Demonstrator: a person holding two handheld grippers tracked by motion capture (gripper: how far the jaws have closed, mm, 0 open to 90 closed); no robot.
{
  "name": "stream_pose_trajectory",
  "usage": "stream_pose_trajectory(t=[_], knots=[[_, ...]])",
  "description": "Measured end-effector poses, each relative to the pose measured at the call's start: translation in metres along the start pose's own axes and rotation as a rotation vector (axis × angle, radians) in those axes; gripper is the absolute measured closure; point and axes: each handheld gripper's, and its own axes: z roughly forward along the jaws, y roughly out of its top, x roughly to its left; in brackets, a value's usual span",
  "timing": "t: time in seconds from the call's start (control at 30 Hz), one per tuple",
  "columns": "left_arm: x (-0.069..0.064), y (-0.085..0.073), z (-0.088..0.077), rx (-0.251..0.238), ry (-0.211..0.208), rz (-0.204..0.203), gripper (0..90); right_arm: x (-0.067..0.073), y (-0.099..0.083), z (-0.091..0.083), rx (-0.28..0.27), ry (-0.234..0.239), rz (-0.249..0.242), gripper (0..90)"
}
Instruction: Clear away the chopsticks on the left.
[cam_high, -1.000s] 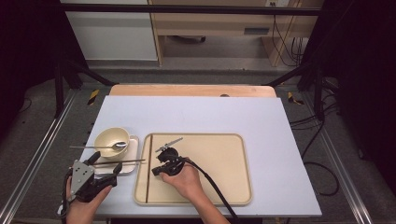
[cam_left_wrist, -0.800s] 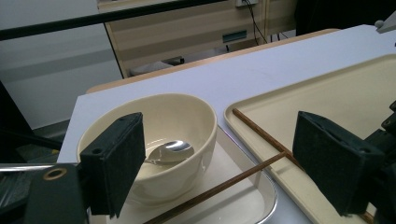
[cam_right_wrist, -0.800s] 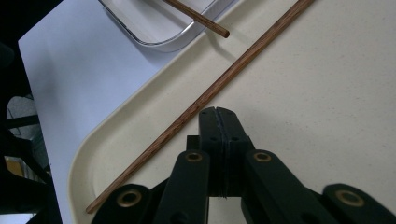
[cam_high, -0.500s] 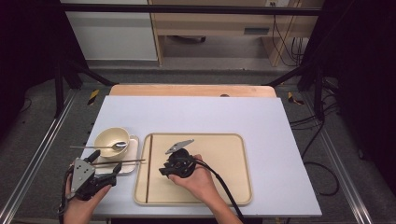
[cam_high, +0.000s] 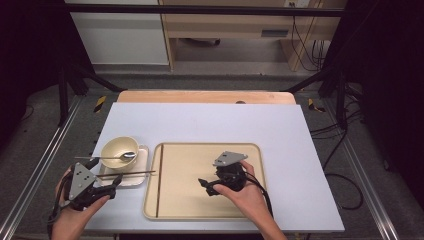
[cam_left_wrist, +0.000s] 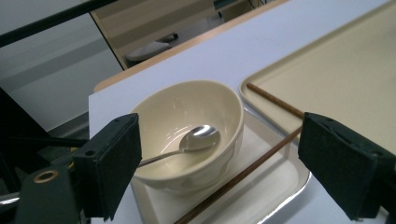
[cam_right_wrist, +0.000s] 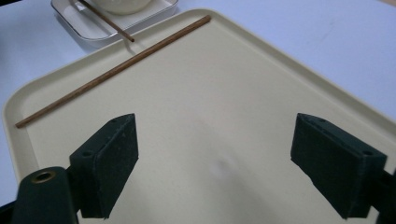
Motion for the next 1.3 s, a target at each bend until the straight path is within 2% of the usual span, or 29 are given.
stream_pose_trajectory(t=[0.07,0.17,0.4,0.43,0.6,0.63,0.7,0.73,0.87,0.93,1.03,1.1,1.2,1.3], knots=[[0.005,0.001,-0.004,0.016,-0.009,0.026,13.1,-0.005,-0.006,-0.009,-0.022,-0.014,-0.004,15.5],[0.012,0.004,-0.011,0.05,-0.025,0.087,15.6,-0.011,-0.014,-0.018,-0.041,-0.033,-0.01,18.2],[0.027,0.003,-0.022,0.178,-0.08,0.254,21.9,-0.016,-0.026,-0.031,-0.06,-0.076,-0.099,19.3],[0.029,0.002,-0.024,0.187,-0.084,0.268,23.6,-0.017,-0.027,-0.032,-0.065,-0.081,-0.106,19.4],[0.044,-0.001,-0.034,0.228,-0.078,0.39,32.2,-0.023,-0.029,-0.035,-0.082,-0.081,-0.122,20.8],[0.047,-0.002,-0.035,0.243,-0.083,0.415,34.4,-0.023,-0.029,-0.036,-0.079,-0.081,-0.121,20.8],[0.051,-0.003,-0.036,0.262,-0.098,0.439,37.4,-0.024,-0.029,-0.035,-0.075,-0.079,-0.127,20.8],[0.054,-0.004,-0.035,0.281,-0.124,0.451,38.8,-0.024,-0.029,-0.035,-0.074,-0.079,-0.126,20.7],[0.059,-0.01,-0.026,0.38,-0.199,0.537,41.3,-0.024,-0.029,-0.035,-0.066,-0.073,-0.125,20.5],[0.062,-0.012,-0.019,0.419,-0.236,0.562,43.2,-0.024,-0.029,-0.035,-0.063,-0.074,-0.123,20.4],[0.065,-0.018,-0.006,0.488,-0.271,0.632,44.8,-0.024,-0.029,-0.035,-0.058,-0.069,-0.13,20.4],[0.068,-0.021,0.002,0.522,-0.28,0.663,46.9,-0.024,-0.029,-0.035,-0.053,-0.068,-0.127,20.4],[0.073,-0.024,0.012,0.55,-0.271,0.68,50.1,-0.025,-0.029,-0.035,-0.053,-0.071,-0.127,20.4],[0.075,-0.025,0.019,0.554,-0.29,0.687,52.0,-0.026,-0.029,-0.036,-0.056,-0.073,-0.125,20.5]])
